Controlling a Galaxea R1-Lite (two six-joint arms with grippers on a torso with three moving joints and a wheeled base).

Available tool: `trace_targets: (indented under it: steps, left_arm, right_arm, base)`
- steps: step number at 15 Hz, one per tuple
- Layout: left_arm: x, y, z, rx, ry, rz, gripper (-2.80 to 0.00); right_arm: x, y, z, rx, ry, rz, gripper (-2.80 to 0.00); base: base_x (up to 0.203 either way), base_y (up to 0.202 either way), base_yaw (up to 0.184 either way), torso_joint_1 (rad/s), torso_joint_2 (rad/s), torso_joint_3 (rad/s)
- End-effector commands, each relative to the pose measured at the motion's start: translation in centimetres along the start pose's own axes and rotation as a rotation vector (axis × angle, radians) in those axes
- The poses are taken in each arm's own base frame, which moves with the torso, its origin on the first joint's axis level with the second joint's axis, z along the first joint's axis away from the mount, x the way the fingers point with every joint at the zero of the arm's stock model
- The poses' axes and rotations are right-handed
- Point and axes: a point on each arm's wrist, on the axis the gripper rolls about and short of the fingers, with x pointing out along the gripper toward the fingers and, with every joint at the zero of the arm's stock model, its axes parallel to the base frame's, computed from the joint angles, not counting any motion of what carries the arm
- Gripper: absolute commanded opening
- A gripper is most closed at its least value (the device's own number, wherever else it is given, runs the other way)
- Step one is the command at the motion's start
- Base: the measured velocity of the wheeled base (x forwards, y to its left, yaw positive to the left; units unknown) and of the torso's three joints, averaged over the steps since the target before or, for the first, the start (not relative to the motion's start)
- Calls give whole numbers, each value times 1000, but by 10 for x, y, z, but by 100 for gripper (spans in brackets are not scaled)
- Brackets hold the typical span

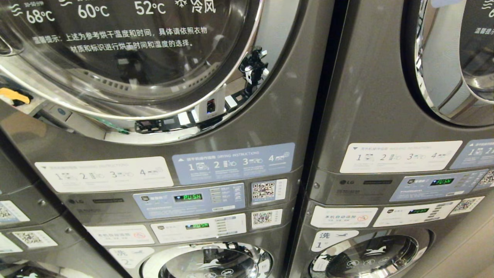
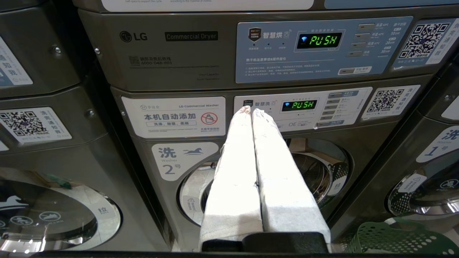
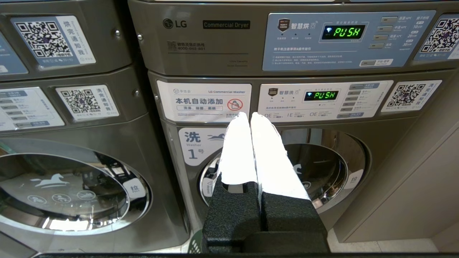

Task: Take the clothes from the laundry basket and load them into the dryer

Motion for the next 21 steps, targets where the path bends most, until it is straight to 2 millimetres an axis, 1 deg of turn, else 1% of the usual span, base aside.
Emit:
trace_targets:
  steps: [1,21]
  left_arm:
    - [0,0,0,0,1,0,-280]
    - [0,0,0,0,1,0,-280]
  right_arm:
    - [0,0,0,0,1,0,-280]
    - [0,0,0,0,0,2,-280]
  base:
    - [0,0,0,0,0,0]
    - [0,0,0,0,0,0]
